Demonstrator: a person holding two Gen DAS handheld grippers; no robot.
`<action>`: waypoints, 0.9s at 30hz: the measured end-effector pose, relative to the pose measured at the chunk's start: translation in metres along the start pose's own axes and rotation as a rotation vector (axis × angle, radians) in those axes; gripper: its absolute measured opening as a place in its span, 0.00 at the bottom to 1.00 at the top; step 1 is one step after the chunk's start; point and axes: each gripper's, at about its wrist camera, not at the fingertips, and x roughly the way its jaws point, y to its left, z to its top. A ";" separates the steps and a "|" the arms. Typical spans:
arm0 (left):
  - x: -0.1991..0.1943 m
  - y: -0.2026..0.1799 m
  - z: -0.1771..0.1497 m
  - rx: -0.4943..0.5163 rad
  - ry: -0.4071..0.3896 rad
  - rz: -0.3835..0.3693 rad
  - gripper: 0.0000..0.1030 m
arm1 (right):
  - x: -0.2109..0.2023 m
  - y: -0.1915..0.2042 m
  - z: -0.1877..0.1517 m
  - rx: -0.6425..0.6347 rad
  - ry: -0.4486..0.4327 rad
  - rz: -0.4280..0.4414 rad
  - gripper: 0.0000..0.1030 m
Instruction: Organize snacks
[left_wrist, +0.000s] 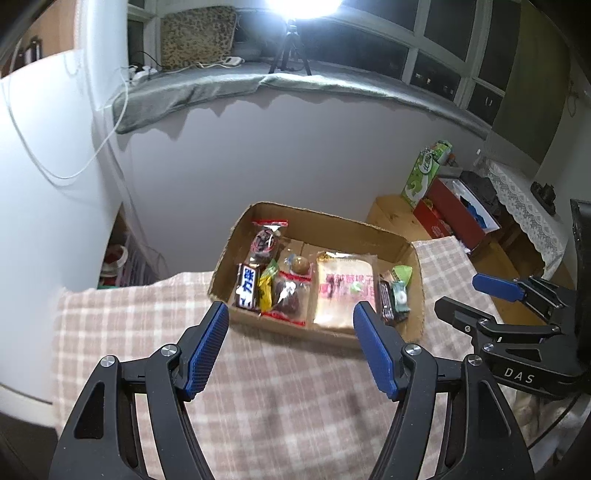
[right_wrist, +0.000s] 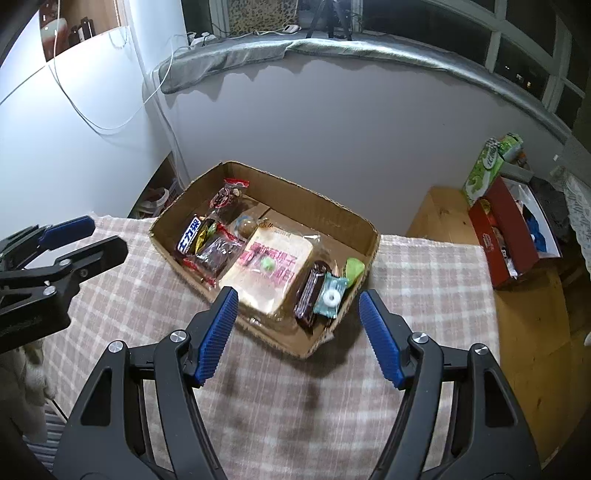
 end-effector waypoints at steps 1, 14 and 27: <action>-0.004 0.000 -0.002 -0.004 -0.002 0.005 0.68 | -0.004 0.000 -0.003 0.009 0.002 0.004 0.69; -0.040 -0.006 -0.021 -0.008 -0.033 0.015 0.68 | -0.036 0.016 -0.026 -0.018 -0.019 -0.041 0.69; -0.055 -0.011 -0.023 -0.010 -0.051 0.029 0.68 | -0.047 0.016 -0.033 -0.009 -0.010 -0.073 0.69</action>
